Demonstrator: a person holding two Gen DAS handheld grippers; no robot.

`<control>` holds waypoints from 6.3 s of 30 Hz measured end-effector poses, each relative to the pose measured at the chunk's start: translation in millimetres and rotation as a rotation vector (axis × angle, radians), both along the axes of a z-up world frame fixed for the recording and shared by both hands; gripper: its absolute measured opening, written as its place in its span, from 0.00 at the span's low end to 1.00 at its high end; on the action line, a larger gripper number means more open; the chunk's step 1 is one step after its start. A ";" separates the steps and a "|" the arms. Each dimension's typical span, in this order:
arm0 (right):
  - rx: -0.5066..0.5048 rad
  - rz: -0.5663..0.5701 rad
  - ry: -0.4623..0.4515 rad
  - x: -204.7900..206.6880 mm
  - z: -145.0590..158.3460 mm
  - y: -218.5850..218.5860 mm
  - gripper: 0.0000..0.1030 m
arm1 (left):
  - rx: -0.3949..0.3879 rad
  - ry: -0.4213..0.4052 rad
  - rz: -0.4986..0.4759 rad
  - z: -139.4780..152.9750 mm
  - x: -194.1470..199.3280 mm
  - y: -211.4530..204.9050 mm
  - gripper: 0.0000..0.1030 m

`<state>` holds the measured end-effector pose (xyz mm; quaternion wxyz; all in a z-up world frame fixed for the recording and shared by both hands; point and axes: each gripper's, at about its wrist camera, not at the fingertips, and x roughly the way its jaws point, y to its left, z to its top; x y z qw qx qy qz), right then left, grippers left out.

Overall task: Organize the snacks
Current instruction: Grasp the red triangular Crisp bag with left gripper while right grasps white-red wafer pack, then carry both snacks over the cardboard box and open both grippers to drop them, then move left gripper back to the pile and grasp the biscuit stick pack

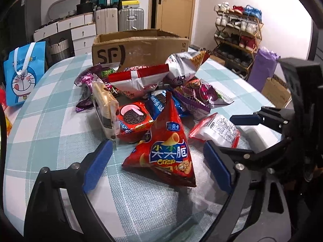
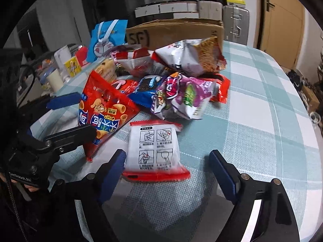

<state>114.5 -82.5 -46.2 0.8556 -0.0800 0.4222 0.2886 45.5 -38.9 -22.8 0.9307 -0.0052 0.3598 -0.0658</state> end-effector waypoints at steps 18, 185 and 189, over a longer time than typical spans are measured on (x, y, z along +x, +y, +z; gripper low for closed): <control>0.100 0.054 -0.061 -24.5 12.9 -6.6 0.57 | -0.064 0.006 -0.042 -2.5 -4.2 1.7 0.45; 0.221 -0.095 0.229 97.0 14.6 -3.2 0.59 | -0.140 0.132 0.068 -4.5 94.5 85.2 0.48; 0.228 -0.072 0.219 95.5 17.7 -3.7 0.57 | -0.141 0.113 0.083 -1.7 92.2 89.4 0.33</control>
